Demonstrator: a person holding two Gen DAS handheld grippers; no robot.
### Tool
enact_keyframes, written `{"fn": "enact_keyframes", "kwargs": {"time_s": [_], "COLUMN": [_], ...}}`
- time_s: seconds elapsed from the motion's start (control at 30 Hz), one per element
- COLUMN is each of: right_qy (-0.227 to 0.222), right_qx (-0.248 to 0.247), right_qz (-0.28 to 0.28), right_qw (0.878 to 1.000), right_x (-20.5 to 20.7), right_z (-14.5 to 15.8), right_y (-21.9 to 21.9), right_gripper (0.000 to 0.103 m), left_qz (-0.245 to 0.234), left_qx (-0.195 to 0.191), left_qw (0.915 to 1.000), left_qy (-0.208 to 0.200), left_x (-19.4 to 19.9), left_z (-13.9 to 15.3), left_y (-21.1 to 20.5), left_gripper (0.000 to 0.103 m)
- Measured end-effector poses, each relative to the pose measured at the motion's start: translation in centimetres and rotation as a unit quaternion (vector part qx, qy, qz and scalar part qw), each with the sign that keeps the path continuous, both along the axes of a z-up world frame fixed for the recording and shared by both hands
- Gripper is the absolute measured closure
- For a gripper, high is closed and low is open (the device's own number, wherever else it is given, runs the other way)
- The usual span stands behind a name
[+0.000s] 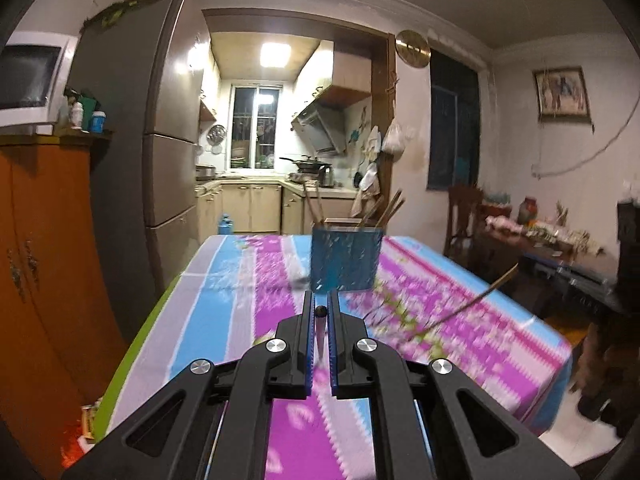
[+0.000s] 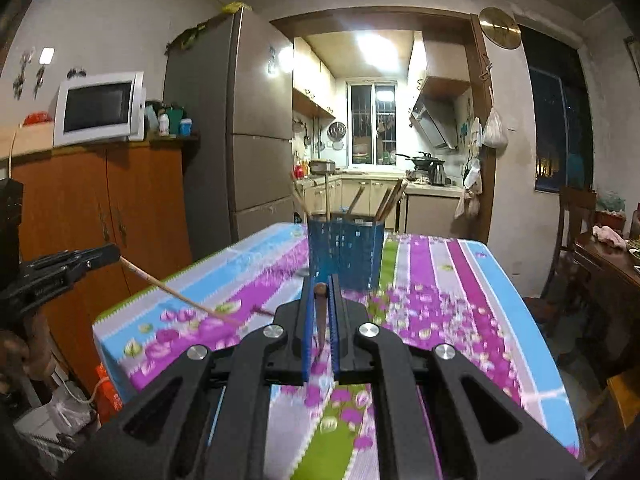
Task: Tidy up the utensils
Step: 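Carry both chopsticks over the mesh holder and lower them inside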
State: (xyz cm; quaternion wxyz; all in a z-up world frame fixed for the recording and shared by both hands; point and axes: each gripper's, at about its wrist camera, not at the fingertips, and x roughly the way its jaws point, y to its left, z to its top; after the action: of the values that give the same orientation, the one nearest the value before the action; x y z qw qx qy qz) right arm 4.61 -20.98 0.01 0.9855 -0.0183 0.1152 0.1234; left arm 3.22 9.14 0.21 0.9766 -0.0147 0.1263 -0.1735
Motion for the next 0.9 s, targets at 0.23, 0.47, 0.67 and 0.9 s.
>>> {"fn": "enact_keyframes", "kwargs": {"time_s": [0.23,0.47,0.67,0.9], "right_qy": [0.017,0.041,0.063,-0.008], "right_qx": [0.017,0.033,0.041,0.033], "right_qz": [0.019,0.035,0.044,0.017], "right_qw": [1.000,0.998,0.996,0.999], "right_x": [2.3,3.9,5.5,8.0], "right_z": [3.1,5.1,5.7,11.1], "right_y": [-0.7,-1.3,-1.5,-2.3], "right_gripper": [0.098,0.098,0.098,0.098], "left_qz": [-0.030,-0.070,-0.086,-0.085], "left_qx": [-0.018,-0.014,-0.017,-0.023], "left_qw": [0.9992,0.9973,0.9960,0.9952], "left_qy": [0.018,0.018,0.018,-0.041], "left_x": [3.5,5.1,7.0,11.5], "left_z": [3.9,6.7,7.4,12.1], "left_y": [-0.2,-2.1,-3.5,-5.6], "left_gripper": [0.096,0.096,0.096,0.096]}}
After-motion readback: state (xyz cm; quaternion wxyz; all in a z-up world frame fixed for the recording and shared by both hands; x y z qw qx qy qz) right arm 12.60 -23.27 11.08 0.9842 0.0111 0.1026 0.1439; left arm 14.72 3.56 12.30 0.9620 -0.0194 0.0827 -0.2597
